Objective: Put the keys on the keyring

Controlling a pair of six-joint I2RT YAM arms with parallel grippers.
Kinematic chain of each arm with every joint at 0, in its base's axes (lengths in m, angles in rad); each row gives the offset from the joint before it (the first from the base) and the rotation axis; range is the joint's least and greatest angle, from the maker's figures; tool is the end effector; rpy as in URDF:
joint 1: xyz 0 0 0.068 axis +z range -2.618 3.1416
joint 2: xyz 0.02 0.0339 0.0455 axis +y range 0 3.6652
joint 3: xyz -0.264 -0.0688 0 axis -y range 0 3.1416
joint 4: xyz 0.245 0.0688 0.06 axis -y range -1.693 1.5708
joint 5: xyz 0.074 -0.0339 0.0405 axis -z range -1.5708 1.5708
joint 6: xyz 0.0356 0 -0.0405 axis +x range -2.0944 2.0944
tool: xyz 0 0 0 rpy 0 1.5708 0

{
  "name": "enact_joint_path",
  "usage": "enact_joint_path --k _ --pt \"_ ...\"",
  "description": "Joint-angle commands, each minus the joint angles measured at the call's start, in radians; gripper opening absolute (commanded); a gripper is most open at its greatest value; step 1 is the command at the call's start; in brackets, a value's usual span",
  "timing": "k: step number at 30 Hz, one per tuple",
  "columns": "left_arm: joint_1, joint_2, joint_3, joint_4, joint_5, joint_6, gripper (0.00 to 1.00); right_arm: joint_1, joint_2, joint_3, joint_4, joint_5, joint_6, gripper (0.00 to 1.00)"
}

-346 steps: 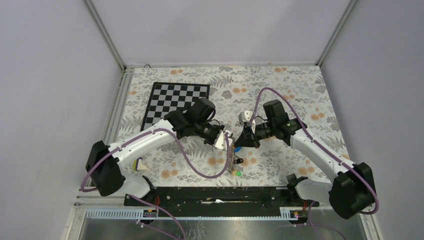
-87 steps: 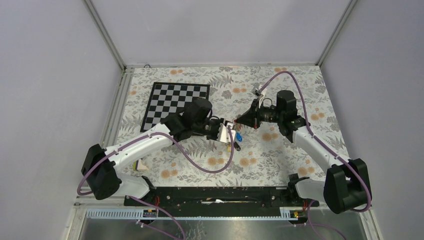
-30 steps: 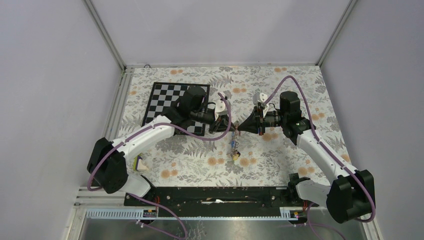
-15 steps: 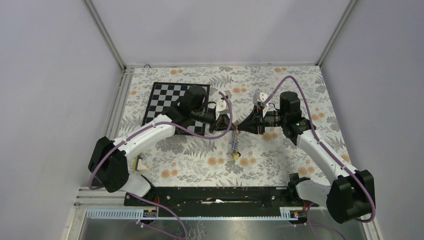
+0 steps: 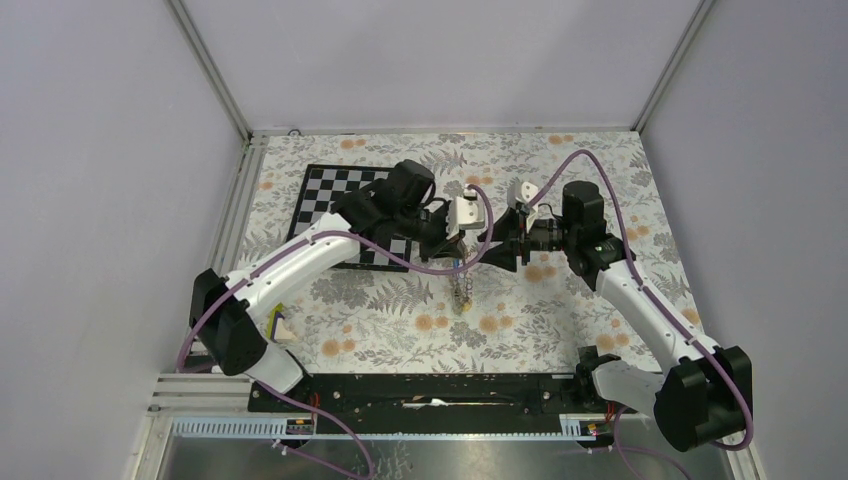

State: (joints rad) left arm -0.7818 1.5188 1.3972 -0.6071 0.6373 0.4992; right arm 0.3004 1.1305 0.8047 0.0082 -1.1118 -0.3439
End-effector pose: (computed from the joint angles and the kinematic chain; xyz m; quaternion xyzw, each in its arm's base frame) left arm 0.2216 -0.2499 0.3387 0.6206 0.6184 -0.3377 0.3440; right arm 0.2237 0.1027 0.3027 -0.5114 0.5547 0.4165 0.5073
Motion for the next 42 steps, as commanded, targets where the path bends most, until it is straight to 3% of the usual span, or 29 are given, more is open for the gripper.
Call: enact_joint_path --k 1,19,29,35,42 --pt "-0.03 0.017 0.085 -0.084 -0.06 0.007 0.0 0.02 0.007 0.039 0.008 -0.035 -0.025 0.56" --pt "-0.054 0.023 0.107 -0.052 -0.004 -0.082 0.0 0.029 0.036 -0.078 0.244 -0.155 0.145 0.45" --pt "-0.055 0.054 0.132 -0.052 0.017 -0.089 0.0 0.037 0.057 -0.093 0.246 -0.155 0.139 0.38" --pt "-0.056 0.054 0.134 -0.052 0.018 -0.089 0.0 0.041 0.064 -0.094 0.246 -0.148 0.137 0.21" --pt "-0.055 0.049 0.131 -0.052 0.021 -0.088 0.0 0.041 0.062 -0.1 0.244 -0.133 0.129 0.21"
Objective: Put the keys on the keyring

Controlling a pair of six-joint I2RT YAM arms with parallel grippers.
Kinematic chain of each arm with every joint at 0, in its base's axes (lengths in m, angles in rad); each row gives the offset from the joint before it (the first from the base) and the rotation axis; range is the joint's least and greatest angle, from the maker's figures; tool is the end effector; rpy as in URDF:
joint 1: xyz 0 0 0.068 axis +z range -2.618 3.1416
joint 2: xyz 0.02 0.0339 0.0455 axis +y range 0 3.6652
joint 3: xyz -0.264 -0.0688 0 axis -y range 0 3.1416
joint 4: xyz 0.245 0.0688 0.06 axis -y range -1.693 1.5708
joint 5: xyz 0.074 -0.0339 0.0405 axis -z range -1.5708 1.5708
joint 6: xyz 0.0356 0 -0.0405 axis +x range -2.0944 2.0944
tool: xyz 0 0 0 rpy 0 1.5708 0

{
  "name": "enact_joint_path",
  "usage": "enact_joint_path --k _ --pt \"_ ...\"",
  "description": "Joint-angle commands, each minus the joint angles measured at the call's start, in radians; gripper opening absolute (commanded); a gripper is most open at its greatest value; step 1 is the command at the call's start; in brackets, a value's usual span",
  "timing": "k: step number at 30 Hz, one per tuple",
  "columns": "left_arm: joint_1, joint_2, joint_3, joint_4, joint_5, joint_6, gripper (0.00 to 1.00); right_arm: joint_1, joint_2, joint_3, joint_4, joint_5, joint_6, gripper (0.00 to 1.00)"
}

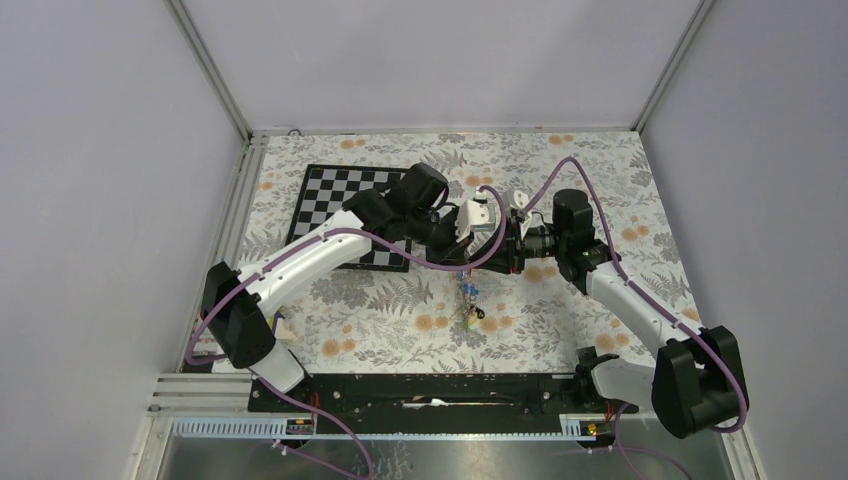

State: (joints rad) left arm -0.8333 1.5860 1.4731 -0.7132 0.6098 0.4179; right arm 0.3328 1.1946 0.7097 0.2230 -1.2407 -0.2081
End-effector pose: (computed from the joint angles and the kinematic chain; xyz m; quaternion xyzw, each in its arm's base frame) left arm 0.2163 -0.2684 0.3336 0.6088 0.6563 -0.3452 0.2819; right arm 0.2256 0.1136 0.2758 -0.5135 0.5276 0.4912 0.4656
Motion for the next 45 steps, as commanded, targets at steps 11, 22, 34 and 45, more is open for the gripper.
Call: enact_joint_path --k 11,22,34,45 --pt "-0.003 -0.027 0.046 0.054 0.044 0.004 0.0 0.009 0.003 -0.006 0.027 0.003 -0.011 0.1" --pt "0.015 -0.077 0.001 0.074 0.069 0.056 0.12 0.01 -0.025 0.058 0.032 0.023 0.049 0.0" --pt "0.101 -0.222 -0.201 0.357 0.148 0.003 0.53 0.0 -0.005 0.107 0.267 -0.019 0.341 0.0" --pt "0.124 -0.218 -0.245 0.459 0.173 -0.041 0.43 -0.012 0.006 0.008 0.665 -0.023 0.639 0.0"
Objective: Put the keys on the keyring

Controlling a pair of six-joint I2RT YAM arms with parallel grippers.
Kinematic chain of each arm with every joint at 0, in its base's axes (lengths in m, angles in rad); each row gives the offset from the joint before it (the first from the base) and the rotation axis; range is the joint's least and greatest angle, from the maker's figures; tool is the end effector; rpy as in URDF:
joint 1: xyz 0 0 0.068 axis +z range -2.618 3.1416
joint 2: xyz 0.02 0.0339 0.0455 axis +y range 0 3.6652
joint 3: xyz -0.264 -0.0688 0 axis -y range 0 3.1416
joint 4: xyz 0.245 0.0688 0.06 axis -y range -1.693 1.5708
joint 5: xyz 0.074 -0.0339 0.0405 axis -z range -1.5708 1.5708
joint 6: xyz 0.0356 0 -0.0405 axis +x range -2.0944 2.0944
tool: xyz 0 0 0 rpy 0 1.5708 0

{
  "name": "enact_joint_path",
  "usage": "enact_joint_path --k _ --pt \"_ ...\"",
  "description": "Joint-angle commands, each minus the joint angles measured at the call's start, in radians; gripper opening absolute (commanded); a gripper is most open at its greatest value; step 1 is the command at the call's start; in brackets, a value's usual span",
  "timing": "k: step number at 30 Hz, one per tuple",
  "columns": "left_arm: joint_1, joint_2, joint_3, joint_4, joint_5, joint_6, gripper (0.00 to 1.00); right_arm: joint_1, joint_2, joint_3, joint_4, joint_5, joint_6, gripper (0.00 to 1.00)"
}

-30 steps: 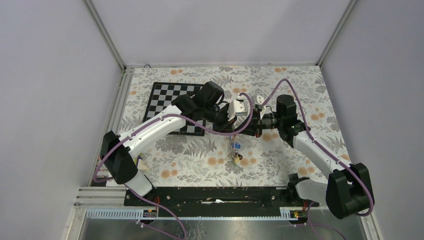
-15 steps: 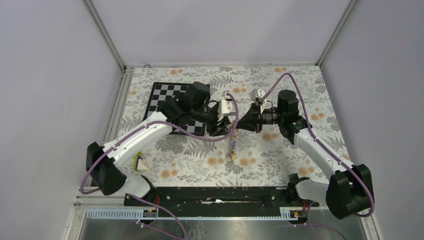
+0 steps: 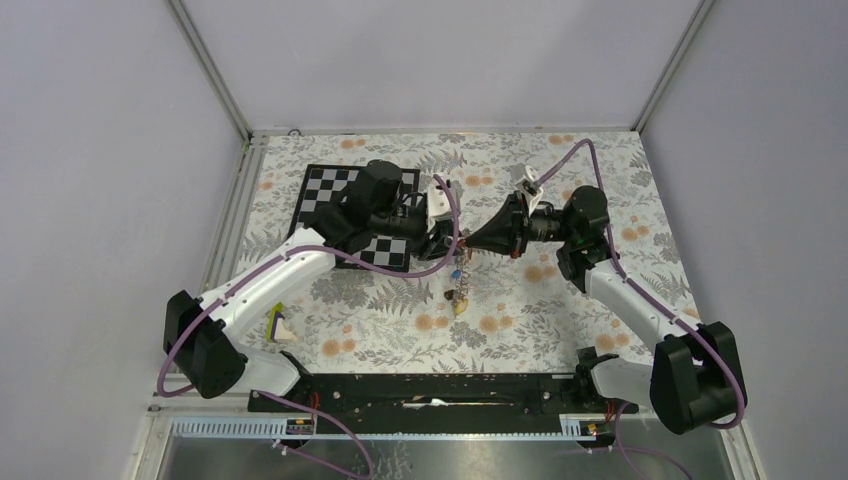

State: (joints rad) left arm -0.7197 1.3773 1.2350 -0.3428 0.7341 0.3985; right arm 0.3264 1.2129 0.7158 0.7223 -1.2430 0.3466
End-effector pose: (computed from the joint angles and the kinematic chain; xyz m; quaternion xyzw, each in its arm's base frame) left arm 0.2167 -0.2217 0.3504 0.5811 0.5792 -0.3804 0.4268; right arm 0.2305 0.1136 0.3158 -0.4502 0.5112 0.5524 0.4804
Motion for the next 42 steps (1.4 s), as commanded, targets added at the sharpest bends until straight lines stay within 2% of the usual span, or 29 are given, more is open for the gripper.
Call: enact_joint_path --k 1,15,20,24,26,27,30,32,37,42 --pt "0.012 -0.007 -0.008 0.094 0.054 -0.025 0.41 -0.006 -0.013 0.002 0.166 -0.02 0.083 0.0" --pt "0.016 0.005 -0.008 0.1 0.113 -0.042 0.14 -0.007 -0.006 -0.008 0.114 -0.007 0.022 0.0" --pt "0.016 0.009 -0.009 0.099 0.129 -0.042 0.0 -0.007 -0.009 -0.01 0.091 0.0 -0.001 0.0" --pt "0.017 0.011 -0.008 0.066 0.12 -0.012 0.0 -0.011 -0.014 -0.011 0.085 0.002 -0.008 0.0" --pt "0.016 0.013 0.008 0.021 0.089 0.009 0.0 -0.015 -0.022 -0.01 0.039 0.005 -0.056 0.05" --pt "0.015 0.019 0.022 -0.014 0.067 0.031 0.0 -0.017 -0.031 -0.002 -0.019 0.009 -0.112 0.11" --pt "0.008 0.042 0.095 -0.151 0.003 0.093 0.0 -0.016 -0.057 0.047 -0.34 0.058 -0.408 0.27" --pt "-0.002 0.059 0.135 -0.224 -0.04 0.123 0.0 -0.016 -0.066 0.078 -0.489 0.095 -0.551 0.32" --pt "-0.042 0.089 0.189 -0.307 -0.142 0.141 0.0 -0.012 -0.063 0.081 -0.529 0.101 -0.595 0.46" --pt "-0.075 0.107 0.217 -0.308 -0.18 0.098 0.0 0.004 -0.052 0.07 -0.531 0.09 -0.599 0.52"
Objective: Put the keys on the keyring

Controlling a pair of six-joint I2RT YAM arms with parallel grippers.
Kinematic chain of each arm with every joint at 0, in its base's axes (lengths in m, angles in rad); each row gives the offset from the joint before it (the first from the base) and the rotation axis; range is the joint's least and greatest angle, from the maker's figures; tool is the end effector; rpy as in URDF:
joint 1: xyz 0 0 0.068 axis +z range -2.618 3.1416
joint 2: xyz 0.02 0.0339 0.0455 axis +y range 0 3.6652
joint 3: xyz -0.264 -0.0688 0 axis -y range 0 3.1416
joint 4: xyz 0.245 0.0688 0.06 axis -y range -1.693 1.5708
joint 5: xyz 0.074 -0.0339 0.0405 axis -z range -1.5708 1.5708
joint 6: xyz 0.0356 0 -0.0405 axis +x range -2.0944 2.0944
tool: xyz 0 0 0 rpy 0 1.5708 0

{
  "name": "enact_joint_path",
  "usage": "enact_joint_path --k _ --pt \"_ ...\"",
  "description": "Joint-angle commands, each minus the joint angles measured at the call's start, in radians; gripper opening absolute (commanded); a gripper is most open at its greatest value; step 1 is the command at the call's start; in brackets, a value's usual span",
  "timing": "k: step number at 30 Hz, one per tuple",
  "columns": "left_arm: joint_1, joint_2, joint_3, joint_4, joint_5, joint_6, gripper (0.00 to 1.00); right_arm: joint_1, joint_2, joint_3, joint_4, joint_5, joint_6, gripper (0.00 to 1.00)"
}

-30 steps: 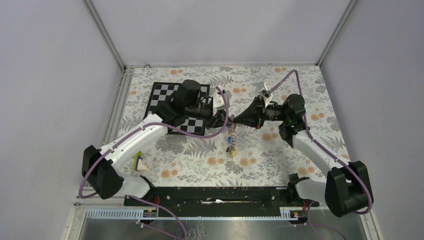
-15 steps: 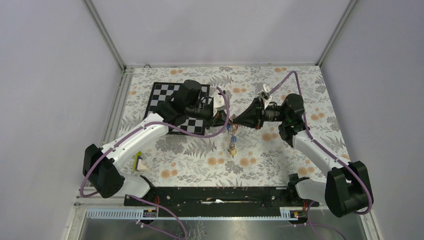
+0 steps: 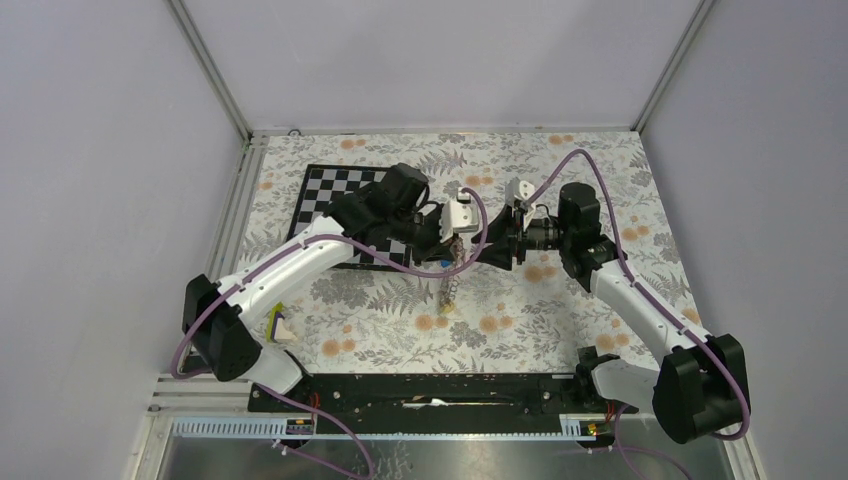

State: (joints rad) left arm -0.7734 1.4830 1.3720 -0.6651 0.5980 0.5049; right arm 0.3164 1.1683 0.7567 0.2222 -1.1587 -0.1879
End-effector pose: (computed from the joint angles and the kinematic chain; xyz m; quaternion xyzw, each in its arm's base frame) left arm 0.2155 -0.2384 0.3365 0.6171 0.6392 -0.3187 0.3301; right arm 0.2292 0.1094 0.2968 -0.4987 0.5376 0.4554 0.5049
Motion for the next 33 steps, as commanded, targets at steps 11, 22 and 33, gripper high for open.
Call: enact_joint_path --k 11,22,33 --pt "-0.035 0.037 0.113 0.015 -0.01 -0.046 0.0 0.061 0.026 0.02 -0.026 0.004 -0.068 0.45" --pt "-0.036 0.044 0.116 0.015 -0.001 -0.048 0.0 0.065 0.034 0.004 0.032 -0.005 -0.019 0.28" --pt "-0.035 0.042 0.105 0.019 0.001 -0.041 0.0 0.066 0.04 -0.009 0.115 -0.009 0.065 0.0"
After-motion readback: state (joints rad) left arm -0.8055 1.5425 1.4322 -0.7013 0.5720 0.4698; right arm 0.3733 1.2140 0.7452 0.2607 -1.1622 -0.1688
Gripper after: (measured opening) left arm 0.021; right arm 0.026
